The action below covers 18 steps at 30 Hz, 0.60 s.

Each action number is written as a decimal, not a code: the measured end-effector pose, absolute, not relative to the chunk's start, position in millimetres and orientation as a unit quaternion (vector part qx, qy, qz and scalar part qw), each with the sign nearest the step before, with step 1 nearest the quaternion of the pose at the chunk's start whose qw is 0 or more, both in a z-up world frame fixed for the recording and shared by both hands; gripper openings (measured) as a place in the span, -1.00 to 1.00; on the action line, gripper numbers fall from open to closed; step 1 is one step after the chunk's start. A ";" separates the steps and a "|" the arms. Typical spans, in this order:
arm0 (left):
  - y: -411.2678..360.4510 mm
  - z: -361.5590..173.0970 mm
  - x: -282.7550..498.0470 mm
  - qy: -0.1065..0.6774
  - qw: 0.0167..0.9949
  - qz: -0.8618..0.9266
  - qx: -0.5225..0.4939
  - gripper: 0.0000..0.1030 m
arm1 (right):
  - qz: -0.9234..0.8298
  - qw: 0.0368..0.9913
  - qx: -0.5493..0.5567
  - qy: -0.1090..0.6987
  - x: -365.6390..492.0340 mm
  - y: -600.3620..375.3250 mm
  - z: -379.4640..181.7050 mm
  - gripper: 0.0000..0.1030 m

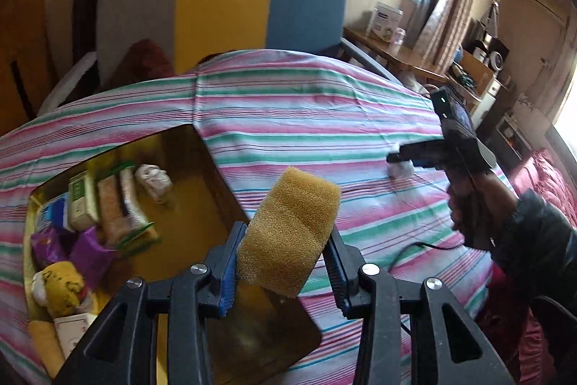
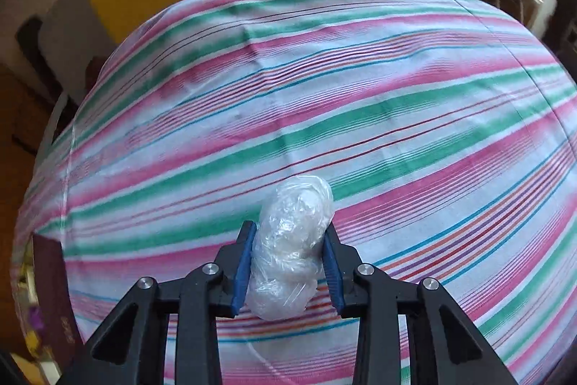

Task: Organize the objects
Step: 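Grasp the clear plastic bag with the right gripper, then carry the yellow sponge into the tray with the left gripper and release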

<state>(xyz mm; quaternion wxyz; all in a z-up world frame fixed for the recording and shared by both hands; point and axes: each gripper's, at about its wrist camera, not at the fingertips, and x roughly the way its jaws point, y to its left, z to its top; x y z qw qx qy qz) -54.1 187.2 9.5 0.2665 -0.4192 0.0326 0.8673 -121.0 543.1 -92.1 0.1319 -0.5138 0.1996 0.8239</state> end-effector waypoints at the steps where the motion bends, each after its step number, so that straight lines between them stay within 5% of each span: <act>1: 180.9 10.9 -53.6 0.033 0.255 0.873 -0.414 -0.18 | 0.825 0.117 -0.521 0.185 -118.8 531.8 -91.2 -0.30; 9: 136.9 12.8 -44.4 0.040 0.186 0.898 -0.397 -0.18 | 0.843 -0.008 -0.527 0.110 -92.0 443.6 -86.5 -0.30; 18: 104.5 12.0 -23.9 0.031 0.161 0.907 -0.388 -0.18 | 0.852 -0.008 -0.522 0.036 -89.7 424.3 -98.6 -0.28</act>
